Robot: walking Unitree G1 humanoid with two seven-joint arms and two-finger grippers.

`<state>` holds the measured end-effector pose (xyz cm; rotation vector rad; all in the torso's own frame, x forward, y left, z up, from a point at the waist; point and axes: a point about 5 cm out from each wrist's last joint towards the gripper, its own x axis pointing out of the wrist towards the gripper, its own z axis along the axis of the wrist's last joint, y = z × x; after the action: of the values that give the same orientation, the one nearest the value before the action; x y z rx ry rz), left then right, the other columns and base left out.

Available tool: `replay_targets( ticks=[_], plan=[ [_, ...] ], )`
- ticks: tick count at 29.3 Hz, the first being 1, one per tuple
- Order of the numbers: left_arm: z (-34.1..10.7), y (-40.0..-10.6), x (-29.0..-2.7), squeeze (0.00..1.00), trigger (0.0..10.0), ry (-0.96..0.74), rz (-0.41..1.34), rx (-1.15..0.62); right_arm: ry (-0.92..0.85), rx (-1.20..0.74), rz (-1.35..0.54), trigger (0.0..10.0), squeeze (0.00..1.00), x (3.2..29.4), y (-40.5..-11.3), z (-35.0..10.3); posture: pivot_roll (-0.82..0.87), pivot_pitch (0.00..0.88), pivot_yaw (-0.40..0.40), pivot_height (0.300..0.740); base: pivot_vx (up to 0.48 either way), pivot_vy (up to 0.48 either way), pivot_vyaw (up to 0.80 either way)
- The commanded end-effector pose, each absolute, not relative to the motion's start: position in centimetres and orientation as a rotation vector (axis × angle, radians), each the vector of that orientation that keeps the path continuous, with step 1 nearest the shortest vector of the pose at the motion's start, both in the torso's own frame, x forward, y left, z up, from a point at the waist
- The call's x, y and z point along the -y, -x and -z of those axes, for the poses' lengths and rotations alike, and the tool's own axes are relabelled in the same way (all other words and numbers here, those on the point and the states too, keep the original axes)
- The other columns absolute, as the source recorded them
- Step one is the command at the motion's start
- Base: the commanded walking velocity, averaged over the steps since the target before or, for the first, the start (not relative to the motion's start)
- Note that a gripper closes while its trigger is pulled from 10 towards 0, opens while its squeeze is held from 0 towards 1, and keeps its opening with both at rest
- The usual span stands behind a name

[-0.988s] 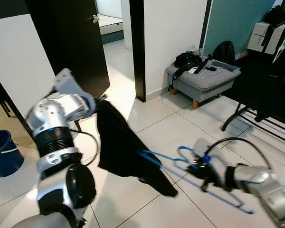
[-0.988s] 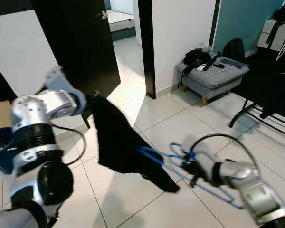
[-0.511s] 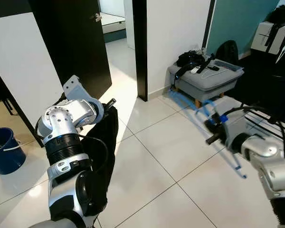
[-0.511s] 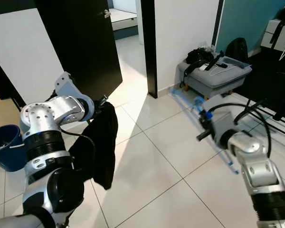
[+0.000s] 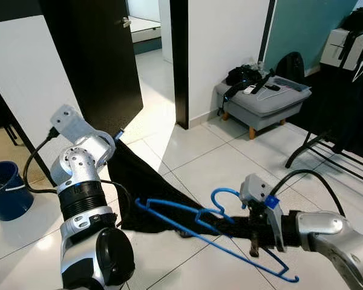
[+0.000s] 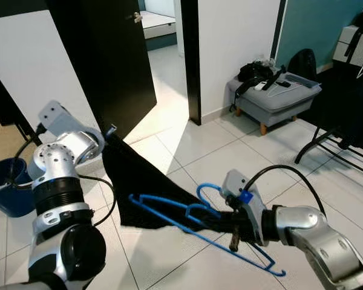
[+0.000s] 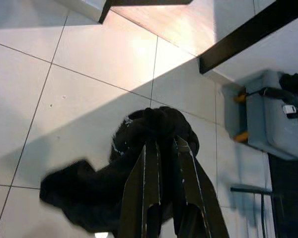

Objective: Hang hanger

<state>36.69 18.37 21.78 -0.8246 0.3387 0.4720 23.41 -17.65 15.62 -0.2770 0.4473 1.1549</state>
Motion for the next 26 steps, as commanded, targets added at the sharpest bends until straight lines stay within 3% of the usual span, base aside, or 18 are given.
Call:
replay_targets(
  ticks=[1, 4, 7, 16, 26],
  plan=[
    [-22.2, -36.6, -18.7, 0.00, 10.0, 0.859, -0.502, -0.308, 0.278, -0.442, -1.174, 10.0, 0.00, 17.3, -23.2, -15.8, -0.07, 0.000, 0.085, 0.736, 0.000, 0.000, 0.00],
    [-22.6, -36.6, -17.8, 0.00, 10.0, 0.891, -0.478, -0.307, 0.279, -0.433, -1.167, 10.0, 0.00, 17.0, -23.4, -15.8, -0.08, 0.000, 0.089, 0.736, 0.000, 0.000, 0.00],
    [-23.4, -36.6, -14.8, 0.00, 10.0, 0.947, -0.384, -0.287, 0.271, -0.402, -1.143, 10.0, 0.00, 15.7, -24.2, -15.5, -0.07, 0.000, 0.088, 0.736, 0.000, 0.000, 0.00],
    [-23.2, -36.4, -11.2, 0.00, 10.0, 0.972, -0.294, -0.285, 0.264, -0.339, -1.033, 10.0, 0.00, 13.4, -26.6, -15.2, -0.07, 0.000, 0.094, 0.736, 0.000, 0.000, 0.00],
    [-22.9, -36.4, -11.0, 0.00, 10.0, 0.984, -0.295, -0.296, 0.246, -0.325, -1.008, 10.0, 0.00, 12.8, -27.1, -15.3, -0.06, 0.000, 0.093, 0.736, 0.000, 0.000, 0.00]
  ],
)
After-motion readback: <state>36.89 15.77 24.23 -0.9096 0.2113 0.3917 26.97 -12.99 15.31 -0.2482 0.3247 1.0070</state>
